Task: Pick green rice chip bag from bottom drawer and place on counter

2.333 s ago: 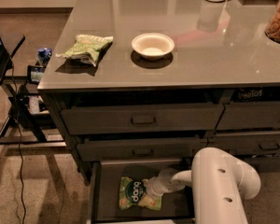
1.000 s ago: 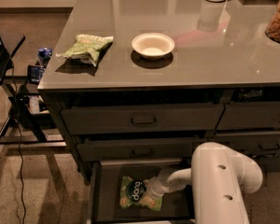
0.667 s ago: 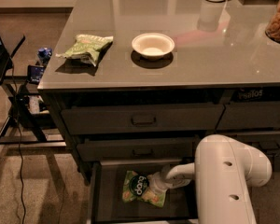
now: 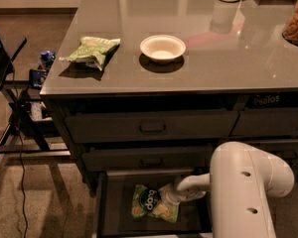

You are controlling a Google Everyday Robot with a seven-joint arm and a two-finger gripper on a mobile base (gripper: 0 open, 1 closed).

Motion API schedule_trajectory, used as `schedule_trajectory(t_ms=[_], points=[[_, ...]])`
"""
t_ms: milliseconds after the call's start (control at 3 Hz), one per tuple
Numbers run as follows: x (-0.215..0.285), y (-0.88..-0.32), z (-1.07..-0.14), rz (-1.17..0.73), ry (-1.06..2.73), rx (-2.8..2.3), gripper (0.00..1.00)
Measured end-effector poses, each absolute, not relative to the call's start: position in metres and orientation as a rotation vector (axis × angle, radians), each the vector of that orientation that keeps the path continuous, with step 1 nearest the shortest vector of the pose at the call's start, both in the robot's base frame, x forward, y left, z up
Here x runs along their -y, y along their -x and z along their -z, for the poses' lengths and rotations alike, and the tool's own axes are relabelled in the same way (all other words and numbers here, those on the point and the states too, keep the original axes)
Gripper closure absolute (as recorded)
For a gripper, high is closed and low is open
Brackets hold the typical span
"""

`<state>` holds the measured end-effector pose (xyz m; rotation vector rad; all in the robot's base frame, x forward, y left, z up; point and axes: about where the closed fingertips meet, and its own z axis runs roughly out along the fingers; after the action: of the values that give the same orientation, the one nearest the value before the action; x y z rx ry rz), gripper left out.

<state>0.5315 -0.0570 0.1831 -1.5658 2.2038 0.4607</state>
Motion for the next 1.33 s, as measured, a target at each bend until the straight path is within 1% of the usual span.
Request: schedule_trajectory(t_ms=[667,1333], points=[[0.102,-0.514,-0.227,-0.341,1.489,-2.283,1.0],[0.145,-0.492,-0.297,-0.171,1.432,-2.296,1.0]])
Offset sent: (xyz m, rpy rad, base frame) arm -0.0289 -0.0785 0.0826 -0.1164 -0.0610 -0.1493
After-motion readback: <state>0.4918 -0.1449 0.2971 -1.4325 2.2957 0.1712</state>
